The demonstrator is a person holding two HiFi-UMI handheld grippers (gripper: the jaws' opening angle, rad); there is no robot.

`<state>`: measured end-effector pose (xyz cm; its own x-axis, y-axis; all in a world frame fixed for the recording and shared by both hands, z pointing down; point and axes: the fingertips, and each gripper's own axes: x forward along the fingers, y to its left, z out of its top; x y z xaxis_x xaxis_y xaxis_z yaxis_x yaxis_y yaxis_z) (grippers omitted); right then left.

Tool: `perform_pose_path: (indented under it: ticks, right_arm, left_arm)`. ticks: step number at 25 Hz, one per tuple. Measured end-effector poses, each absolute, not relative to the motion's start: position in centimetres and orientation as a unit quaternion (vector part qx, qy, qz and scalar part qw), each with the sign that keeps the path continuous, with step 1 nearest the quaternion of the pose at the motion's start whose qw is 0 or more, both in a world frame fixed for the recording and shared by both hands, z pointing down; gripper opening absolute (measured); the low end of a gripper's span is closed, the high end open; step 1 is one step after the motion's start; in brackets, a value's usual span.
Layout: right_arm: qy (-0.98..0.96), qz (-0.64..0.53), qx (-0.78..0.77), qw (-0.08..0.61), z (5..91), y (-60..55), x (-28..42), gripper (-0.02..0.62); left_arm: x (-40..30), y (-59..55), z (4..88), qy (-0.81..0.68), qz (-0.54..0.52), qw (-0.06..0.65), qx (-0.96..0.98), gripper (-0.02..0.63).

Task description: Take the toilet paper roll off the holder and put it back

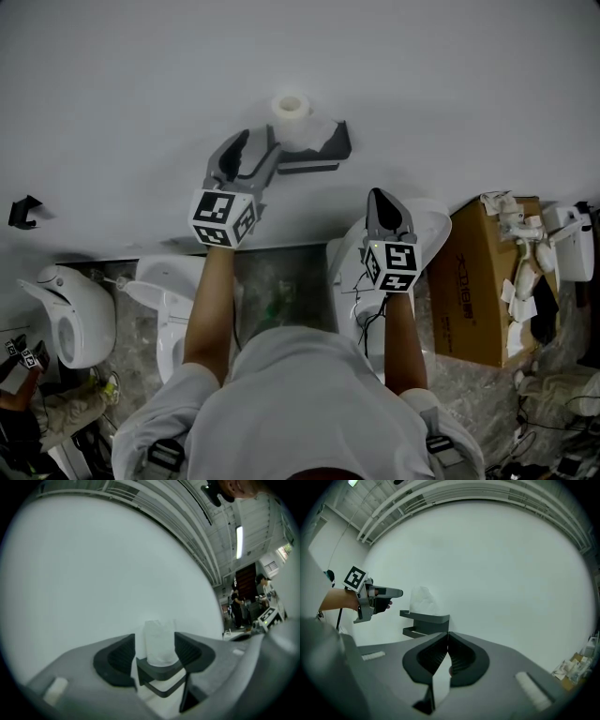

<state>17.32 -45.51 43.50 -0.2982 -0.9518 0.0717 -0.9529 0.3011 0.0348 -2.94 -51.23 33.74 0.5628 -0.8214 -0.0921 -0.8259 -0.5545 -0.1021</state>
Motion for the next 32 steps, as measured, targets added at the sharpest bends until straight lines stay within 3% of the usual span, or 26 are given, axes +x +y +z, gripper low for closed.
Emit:
perform_pose_path:
  ticks: [23, 32]
  right_arm:
    - [-0.796, -0.006, 0.604, 0.039, 41.5, -39.5, 13.5, 0.003]
    - [-0.794, -0.013, 0.606, 0.041, 41.2, -37.6, 11.6, 0.003]
  left_arm:
    - [-9.8, -42.3, 35.2, 0.495, 0.015, 0.047, -0.867, 0.028]
    - [-13.3, -40.1, 36.3, 0.508, 0.014, 0.036, -0.861, -0.002]
